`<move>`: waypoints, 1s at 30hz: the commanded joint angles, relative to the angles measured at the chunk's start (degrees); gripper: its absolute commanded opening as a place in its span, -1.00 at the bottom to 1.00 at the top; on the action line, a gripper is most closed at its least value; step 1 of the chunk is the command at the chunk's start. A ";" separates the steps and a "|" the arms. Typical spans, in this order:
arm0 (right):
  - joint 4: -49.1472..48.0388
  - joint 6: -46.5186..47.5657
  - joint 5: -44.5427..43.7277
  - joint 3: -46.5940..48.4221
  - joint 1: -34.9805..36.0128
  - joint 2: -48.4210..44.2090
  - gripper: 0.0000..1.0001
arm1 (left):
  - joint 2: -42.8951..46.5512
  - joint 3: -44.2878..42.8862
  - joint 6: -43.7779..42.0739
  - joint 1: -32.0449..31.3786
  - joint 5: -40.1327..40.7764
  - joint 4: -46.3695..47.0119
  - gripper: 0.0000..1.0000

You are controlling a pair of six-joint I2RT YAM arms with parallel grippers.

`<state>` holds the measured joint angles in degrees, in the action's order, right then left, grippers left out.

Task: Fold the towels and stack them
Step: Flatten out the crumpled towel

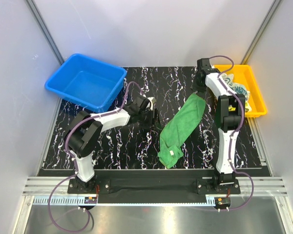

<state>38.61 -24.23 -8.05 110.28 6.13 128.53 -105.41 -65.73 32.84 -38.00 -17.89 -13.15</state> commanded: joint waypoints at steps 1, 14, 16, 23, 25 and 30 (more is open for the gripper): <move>3.76 -2.92 -0.30 3.27 0.29 3.56 -0.15 | -1.03 1.31 2.05 -0.93 -2.15 6.11 0.33; -0.55 4.44 10.66 6.97 3.88 7.88 -0.88 | 5.62 8.94 5.74 -2.34 3.99 6.12 -0.70; -2.56 7.87 11.57 5.39 6.60 4.82 -1.00 | 9.58 11.23 6.27 -2.34 6.46 5.33 -0.88; -7.41 10.17 16.14 -5.05 19.70 -6.61 -1.00 | 31.38 19.59 9.43 -2.34 13.05 -0.89 -0.93; -8.98 8.07 15.35 -8.31 21.90 -10.90 -1.00 | 37.43 19.59 9.61 -2.26 15.95 -3.10 -0.83; -8.20 5.94 15.52 -14.29 21.99 -16.37 -1.00 | 44.76 18.98 9.61 -1.91 20.78 -6.10 -0.26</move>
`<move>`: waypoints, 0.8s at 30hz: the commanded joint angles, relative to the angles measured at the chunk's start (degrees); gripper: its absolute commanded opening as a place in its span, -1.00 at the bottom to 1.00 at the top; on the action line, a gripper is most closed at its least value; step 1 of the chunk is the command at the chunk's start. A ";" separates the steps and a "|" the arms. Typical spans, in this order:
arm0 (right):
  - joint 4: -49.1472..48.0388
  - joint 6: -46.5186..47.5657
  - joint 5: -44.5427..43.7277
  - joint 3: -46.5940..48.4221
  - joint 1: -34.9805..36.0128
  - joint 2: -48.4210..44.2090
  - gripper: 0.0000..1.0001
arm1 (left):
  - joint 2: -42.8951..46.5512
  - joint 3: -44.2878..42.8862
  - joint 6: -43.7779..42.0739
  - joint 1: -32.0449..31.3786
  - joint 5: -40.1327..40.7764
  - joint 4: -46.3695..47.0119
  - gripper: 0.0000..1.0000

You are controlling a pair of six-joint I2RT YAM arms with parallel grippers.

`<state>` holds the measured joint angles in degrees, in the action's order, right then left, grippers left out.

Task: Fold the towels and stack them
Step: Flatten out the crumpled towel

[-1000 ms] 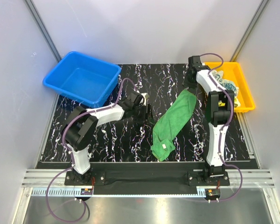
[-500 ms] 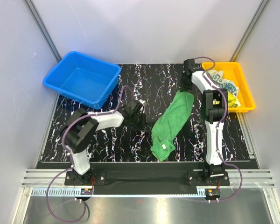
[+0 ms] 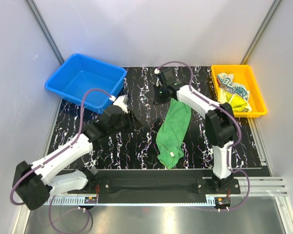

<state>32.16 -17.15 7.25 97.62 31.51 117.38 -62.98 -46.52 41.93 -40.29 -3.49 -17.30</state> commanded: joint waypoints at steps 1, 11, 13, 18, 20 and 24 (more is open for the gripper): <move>-2.36 -0.96 0.14 -2.78 -3.38 -7.58 -1.00 | 2.60 -0.58 0.34 0.65 6.73 -2.56 -0.20; 11.33 3.44 -28.85 18.34 -3.82 10.65 -0.26 | 0.22 -3.49 -3.96 1.71 4.02 -1.43 0.12; 14.31 1.68 -32.88 23.11 -4.00 16.52 -0.24 | 1.54 -2.96 -5.10 1.71 3.84 -0.72 0.16; 16.70 -0.60 -36.60 34.64 -5.57 25.08 -0.21 | 3.04 -2.17 -6.42 1.71 4.45 -1.33 0.19; 17.49 -2.09 -35.64 37.36 -6.37 27.54 -0.20 | 3.39 -1.56 -6.42 1.71 4.10 -0.98 0.19; 13.99 -5.87 -33.44 35.54 -7.34 27.82 -0.17 | 2.95 -0.59 -5.72 1.71 2.45 1.13 0.20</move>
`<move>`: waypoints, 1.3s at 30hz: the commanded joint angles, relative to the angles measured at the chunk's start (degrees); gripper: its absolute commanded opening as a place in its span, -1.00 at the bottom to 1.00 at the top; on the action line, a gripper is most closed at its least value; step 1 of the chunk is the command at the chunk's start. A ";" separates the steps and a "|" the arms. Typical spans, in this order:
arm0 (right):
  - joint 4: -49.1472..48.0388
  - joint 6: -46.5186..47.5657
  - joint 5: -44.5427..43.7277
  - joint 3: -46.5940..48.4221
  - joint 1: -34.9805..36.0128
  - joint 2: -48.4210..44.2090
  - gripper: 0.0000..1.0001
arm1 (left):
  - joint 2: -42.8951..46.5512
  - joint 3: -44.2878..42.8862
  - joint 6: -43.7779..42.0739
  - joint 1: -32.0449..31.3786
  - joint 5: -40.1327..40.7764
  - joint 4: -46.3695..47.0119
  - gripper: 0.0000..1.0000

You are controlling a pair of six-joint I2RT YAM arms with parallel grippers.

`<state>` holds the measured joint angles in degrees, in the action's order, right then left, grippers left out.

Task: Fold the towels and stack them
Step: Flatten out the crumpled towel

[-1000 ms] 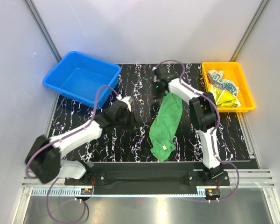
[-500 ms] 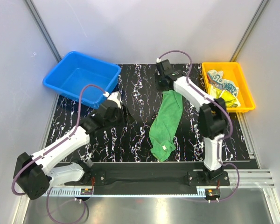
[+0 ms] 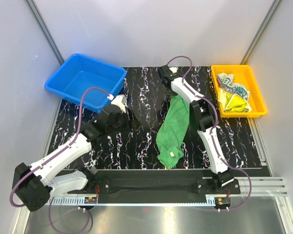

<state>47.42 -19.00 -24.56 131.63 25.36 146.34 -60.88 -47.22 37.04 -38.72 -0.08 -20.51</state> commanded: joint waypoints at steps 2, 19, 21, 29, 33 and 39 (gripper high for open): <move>-4.17 -4.55 -1.63 -0.84 -1.20 -1.94 -0.16 | -0.28 -0.24 -0.82 0.22 -1.50 4.60 0.20; -9.44 -0.60 14.26 -6.80 -2.25 -3.68 -1.00 | -0.55 -0.15 -0.13 1.62 -3.42 3.38 0.26; -13.38 0.80 17.25 -11.55 0.19 -9.46 -1.00 | -0.73 0.11 0.58 4.70 -6.95 3.03 0.27; -16.57 -1.37 27.90 -35.54 6.10 -34.96 -1.00 | 1.21 -3.57 -2.67 11.90 -8.00 -2.42 0.29; -18.76 -1.48 21.84 -47.50 5.23 -48.66 -1.00 | -0.99 -7.79 -5.30 12.70 -7.14 -3.66 0.32; -19.99 0.10 20.60 -59.71 -1.54 -54.49 -1.00 | -9.24 -11.31 -5.66 12.97 -9.15 3.52 0.33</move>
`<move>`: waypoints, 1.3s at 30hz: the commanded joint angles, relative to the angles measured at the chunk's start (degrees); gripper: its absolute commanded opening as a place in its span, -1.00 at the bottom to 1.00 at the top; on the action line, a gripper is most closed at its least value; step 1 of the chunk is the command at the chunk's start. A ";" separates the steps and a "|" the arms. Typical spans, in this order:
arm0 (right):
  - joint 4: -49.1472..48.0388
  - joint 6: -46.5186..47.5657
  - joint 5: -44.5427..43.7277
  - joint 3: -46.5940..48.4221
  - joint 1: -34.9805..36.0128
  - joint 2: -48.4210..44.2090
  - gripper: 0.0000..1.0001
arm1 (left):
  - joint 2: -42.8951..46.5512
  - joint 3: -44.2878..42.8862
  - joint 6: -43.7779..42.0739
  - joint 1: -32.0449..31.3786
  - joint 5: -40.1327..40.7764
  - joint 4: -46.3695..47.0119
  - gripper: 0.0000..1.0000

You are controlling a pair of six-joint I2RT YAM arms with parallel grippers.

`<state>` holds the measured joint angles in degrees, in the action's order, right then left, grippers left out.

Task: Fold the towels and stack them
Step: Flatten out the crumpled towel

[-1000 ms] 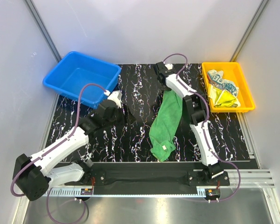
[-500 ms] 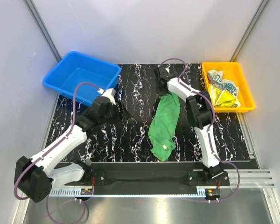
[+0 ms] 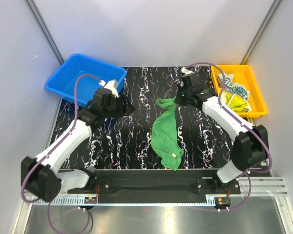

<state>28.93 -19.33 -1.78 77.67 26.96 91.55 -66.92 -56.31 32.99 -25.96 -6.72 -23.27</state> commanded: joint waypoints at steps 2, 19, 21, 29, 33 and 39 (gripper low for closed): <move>-3.51 0.44 -2.09 -8.31 -6.63 -0.14 -1.00 | -7.43 -2.13 -1.97 0.20 -4.34 9.45 0.34; -16.35 -4.04 15.39 -18.86 -13.95 2.67 -0.50 | -38.02 -19.45 -7.24 -7.17 -21.13 23.09 0.35; -18.37 -5.10 17.07 -20.53 -13.95 2.06 -0.65 | -40.12 -20.67 -7.50 -7.70 -21.14 22.74 0.35; -18.12 -5.54 13.23 -22.47 -13.95 -0.22 -0.80 | -45.84 -22.96 -7.85 -8.67 -21.05 21.16 0.35; -16.10 -4.84 8.56 -22.47 -13.95 -1.11 -0.57 | -47.07 -23.40 -9.96 -9.55 -18.42 19.15 0.35; -15.39 -5.28 4.60 -23.09 -13.95 -0.41 -0.51 | -48.66 -22.53 -10.23 -10.43 -14.99 15.80 0.26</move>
<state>13.21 -24.27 6.55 54.98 13.23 92.40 -115.20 -77.28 24.18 -35.94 -23.73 -7.11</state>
